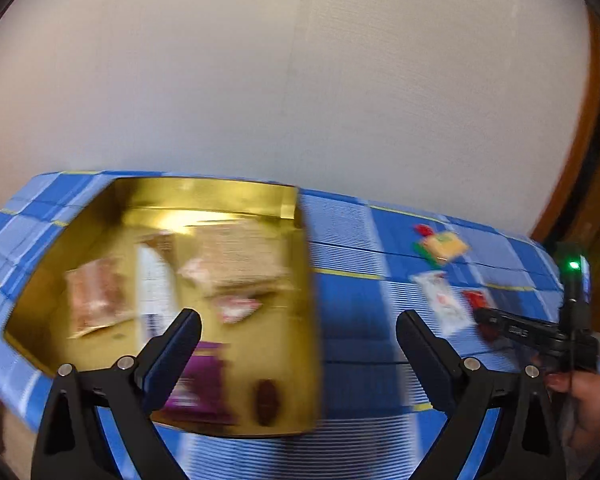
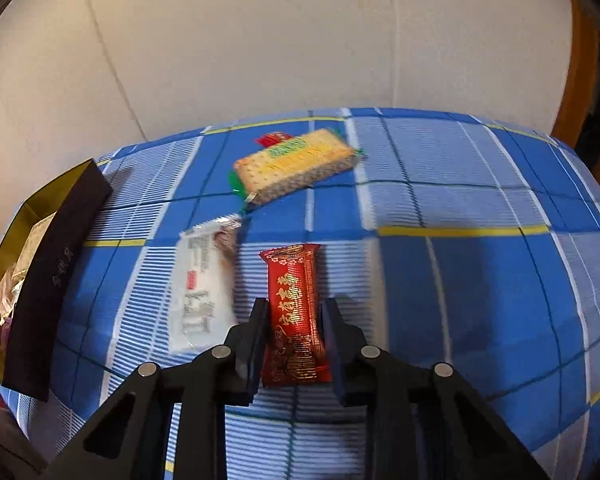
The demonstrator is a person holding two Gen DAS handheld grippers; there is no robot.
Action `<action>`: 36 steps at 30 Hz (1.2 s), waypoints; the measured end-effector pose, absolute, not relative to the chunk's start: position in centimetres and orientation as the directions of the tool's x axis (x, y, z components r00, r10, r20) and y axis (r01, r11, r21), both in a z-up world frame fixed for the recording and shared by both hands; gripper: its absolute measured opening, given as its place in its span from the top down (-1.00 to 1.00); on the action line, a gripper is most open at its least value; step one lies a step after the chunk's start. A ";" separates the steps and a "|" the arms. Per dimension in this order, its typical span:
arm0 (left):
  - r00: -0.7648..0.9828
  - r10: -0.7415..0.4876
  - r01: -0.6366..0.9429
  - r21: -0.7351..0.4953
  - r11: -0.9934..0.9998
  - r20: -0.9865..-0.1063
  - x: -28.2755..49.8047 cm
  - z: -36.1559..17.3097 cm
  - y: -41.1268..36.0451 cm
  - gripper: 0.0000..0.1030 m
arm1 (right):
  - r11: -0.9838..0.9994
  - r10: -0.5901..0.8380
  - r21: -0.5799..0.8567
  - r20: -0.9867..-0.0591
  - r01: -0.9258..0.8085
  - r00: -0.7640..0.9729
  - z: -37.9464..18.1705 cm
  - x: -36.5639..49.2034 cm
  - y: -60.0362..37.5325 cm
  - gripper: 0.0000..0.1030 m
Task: Organize snacks
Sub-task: 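Move the left tool to the white wrapped bar while the right tool moves to the red candy packet, then grasp the white wrapped bar with the left tool while the right tool grasps the red packet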
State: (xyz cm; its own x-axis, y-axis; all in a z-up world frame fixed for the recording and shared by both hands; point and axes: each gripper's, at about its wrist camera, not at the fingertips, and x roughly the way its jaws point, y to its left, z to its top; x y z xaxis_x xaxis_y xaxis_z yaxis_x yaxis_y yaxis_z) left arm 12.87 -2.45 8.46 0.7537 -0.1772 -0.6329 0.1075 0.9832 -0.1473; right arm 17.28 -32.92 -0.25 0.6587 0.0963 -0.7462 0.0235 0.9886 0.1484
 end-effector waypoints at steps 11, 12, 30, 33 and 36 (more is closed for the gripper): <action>0.593 -0.218 0.203 -0.118 0.972 -0.776 19.4 4.8 -16.1 -0.91 | 0.956 0.063 0.229 -0.768 0.182 0.637 -0.3 14.1 -37.7 0.50; 0.581 -0.208 0.193 -0.115 0.975 -0.787 20.0 4.3 -16.7 -0.91 | 0.953 0.065 0.237 -0.769 0.189 0.637 -0.3 13.9 -37.9 0.50; 0.551 -0.163 0.215 -0.050 0.975 -0.818 22.0 0.4 -21.4 -0.66 | 0.945 0.092 0.271 -0.761 0.186 0.643 -0.4 13.1 -38.8 0.50; 0.563 -0.153 0.241 -0.015 0.970 -0.812 21.6 0.2 -21.6 -0.66 | 0.945 0.094 0.272 -0.760 0.184 0.643 -0.3 13.1 -38.8 0.50; 0.574 -0.169 0.265 -0.013 0.964 -0.801 21.2 0.2 -21.2 -0.63 | 0.949 0.087 0.261 -0.760 0.179 0.644 -0.3 13.1 -38.6 0.50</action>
State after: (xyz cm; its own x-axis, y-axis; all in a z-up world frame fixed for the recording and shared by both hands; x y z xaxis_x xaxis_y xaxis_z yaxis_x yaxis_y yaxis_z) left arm 21.18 -21.25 0.19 0.5745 -0.1687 -0.8009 0.2652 0.9641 -0.0128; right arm 13.07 -38.65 -0.34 0.6435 0.0874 -0.7604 0.1794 0.9486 0.2608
